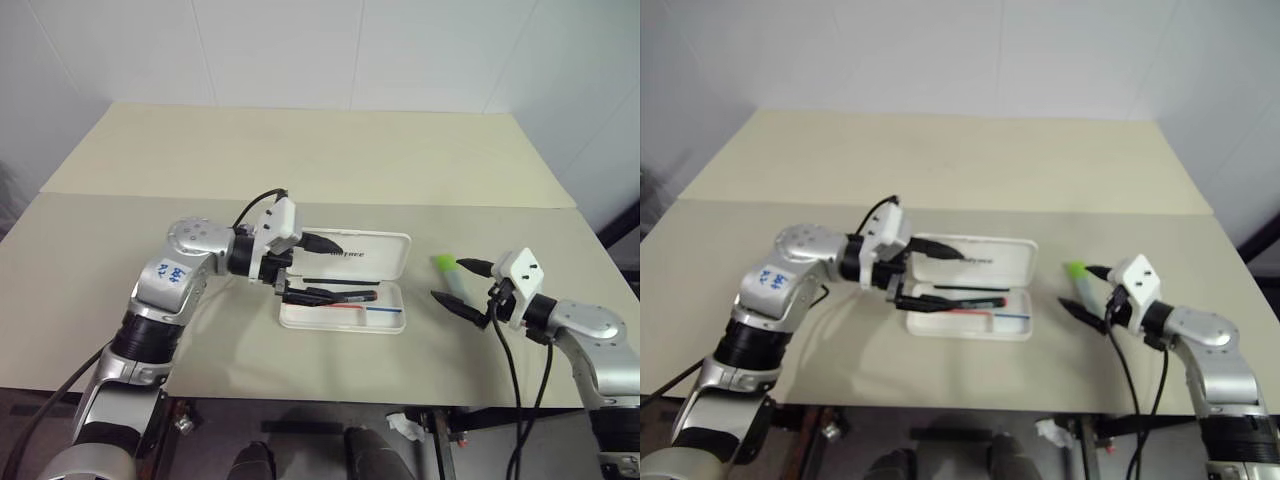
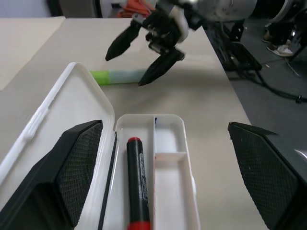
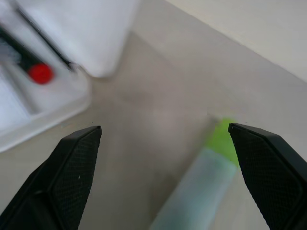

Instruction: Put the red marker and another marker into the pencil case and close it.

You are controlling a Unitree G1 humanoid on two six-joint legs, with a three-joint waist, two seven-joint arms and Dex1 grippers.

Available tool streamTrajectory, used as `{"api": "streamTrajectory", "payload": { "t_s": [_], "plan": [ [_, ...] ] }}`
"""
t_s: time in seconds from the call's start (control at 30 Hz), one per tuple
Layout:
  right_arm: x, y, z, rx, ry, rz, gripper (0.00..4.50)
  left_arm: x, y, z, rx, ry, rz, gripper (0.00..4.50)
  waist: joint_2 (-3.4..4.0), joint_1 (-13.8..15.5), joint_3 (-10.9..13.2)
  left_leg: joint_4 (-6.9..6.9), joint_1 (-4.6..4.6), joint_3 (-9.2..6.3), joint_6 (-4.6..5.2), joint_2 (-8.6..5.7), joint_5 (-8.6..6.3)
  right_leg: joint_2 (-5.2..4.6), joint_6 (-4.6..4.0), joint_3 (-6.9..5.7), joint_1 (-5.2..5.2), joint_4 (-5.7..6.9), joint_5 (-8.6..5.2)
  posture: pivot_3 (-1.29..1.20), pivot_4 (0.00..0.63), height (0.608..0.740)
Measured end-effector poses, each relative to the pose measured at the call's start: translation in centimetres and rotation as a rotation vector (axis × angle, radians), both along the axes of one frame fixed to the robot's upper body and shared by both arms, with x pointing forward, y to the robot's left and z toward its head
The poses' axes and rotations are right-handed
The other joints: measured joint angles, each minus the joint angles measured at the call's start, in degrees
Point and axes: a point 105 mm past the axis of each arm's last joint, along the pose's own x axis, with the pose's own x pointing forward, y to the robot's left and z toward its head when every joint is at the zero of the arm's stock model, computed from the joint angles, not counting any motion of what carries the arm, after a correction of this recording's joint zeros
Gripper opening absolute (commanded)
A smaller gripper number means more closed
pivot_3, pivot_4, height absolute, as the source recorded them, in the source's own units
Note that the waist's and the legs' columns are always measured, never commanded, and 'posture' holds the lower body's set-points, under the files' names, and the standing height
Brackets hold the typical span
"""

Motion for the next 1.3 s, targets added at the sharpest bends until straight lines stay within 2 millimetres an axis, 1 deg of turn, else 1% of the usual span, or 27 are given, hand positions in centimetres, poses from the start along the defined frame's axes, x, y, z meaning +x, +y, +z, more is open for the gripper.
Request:
{"api": "streamTrajectory", "payload": {
  "t_s": [0.07, 0.13, 0.3, 0.37, 0.5, 0.6, 0.7, 0.8, 0.97, 1.1, 1.3],
  "plan": [
    [0.2, -0.2, -1.1, 0.012, 0.032, -0.062, 4.50, -0.1, 1.0, 0.1, -0.013, -0.029, 0.020, 4.48, 0.00, 0.0, 0.0, 0.01, 0.00, 0.00, 0.00, 0.00, 0.00, 0.00, -0.01, 0.00, 0.00, 0.01, 0.00, 0.00, 0.150, 0.740],
    [0.4, -0.2, -2.1, 0.041, 0.064, -0.114, 4.50, 0.0, 2.4, 0.1, -0.007, -0.060, 0.060, 4.48, 0.02, -0.1, 0.0, 0.00, 0.01, 0.03, 0.00, 0.00, 0.00, 0.00, -0.02, 0.01, -0.01, -0.01, -0.01, 0.00, 0.150, 0.740],
    [0.7, 0.1, -2.5, 0.077, 0.069, -0.159, 4.50, -0.3, 5.5, -0.1, -0.058, -0.054, 0.097, 4.48, -0.04, -0.3, -0.1, 0.00, 0.18, 0.12, 0.01, 0.02, 0.01, 0.00, -0.09, 0.02, 0.11, -0.06, -0.03, 0.00, 0.150, 0.740],
    [0.8, 0.1, -2.7, 0.088, 0.071, -0.176, 4.50, -0.7, 6.6, 0.2, -0.114, -0.066, 0.090, 4.48, -0.11, -0.3, -0.1, 0.02, 0.23, 0.17, 0.08, 0.02, 0.05, -0.01, -0.62, 0.06, 0.17, -0.09, -0.23, 0.00, 0.150, 0.740],
    [1.2, 0.3, -3.1, 0.107, 0.090, -0.204, 4.50, -1.2, 8.9, 0.1, -0.109, -0.105, 0.089, 4.48, -0.29, -0.6, -0.2, 0.00, 0.58, 0.42, 0.24, 0.02, 0.15, -0.01, -0.89, 0.34, 0.43, -0.27, -0.12, 0.00, 0.150, 0.740],
    [1.7, 0.6, -3.6, 0.130, 0.122, -0.224, 3.93, -1.8, 10.4, -0.2, -0.114, -0.111, 0.065, 4.50, -0.37, -1.5, -0.3, -0.09, 0.88, 0.44, 0.40, 0.06, 0.25, -0.01, -1.11, 0.38, 1.04, -1.13, 0.27, 0.00, 0.150, 0.740],
    [1.9, 1.2, -3.9, 0.140, 0.146, -0.220, 3.05, -1.9, 11.2, 0.0, -0.124, -0.121, 0.068, 4.50, -0.68, -2.0, -0.5, -0.08, 0.81, 0.52, 0.44, 0.06, 0.27, -0.07, -1.51, 0.45, 1.19, -1.63, 0.55, 0.00, 0.150, 0.740],
    [2.0, 1.6, -4.0, 0.140, 0.153, -0.210, 2.05, -1.7, 11.7, -0.1, -0.126, -0.124, 0.079, 4.50, -0.95, -2.3, -0.7, -0.14, 0.70, 0.63, 0.45, 0.06, 0.27, -0.15, -1.75, 0.50, 1.27, -2.11, 0.68, 0.00, 0.150, 0.740],
    [2.6, 1.6, -3.8, 0.145, 0.145, -0.212, 0.51, -1.8, 11.8, -0.1, -0.124, -0.142, 0.079, 4.50, -1.08, -2.3, -0.7, -0.37, 0.58, 0.67, 0.47, 0.06, 0.24, -0.19, -1.64, 0.48, 1.12, -2.21, 0.65, 0.00, 0.150, 0.740],
    [3.3, 1.3, -3.2, 0.144, 0.123, -0.221, 0.49, -1.7, 11.8, 0.0, -0.125, -0.149, 0.081, 4.50, -1.08, -2.4, -0.7, -0.50, 0.58, 0.67, 0.46, 0.06, 0.23, -0.18, -1.22, 0.47, 1.03, -2.18, 0.62, 0.00, 0.150, 0.740],
    [3.8, 0.6, -2.8, 0.133, 0.104, -0.237, 0.49, -1.4, 12.1, -0.1, -0.134, -0.144, 0.095, 4.50, -1.06, -2.4, -0.7, -0.74, 0.57, 0.67, 0.46, 0.06, 0.23, -0.18, -1.00, 0.47, 0.91, -2.17, 0.52, 0.00, 0.150, 0.740]
  ]
}}
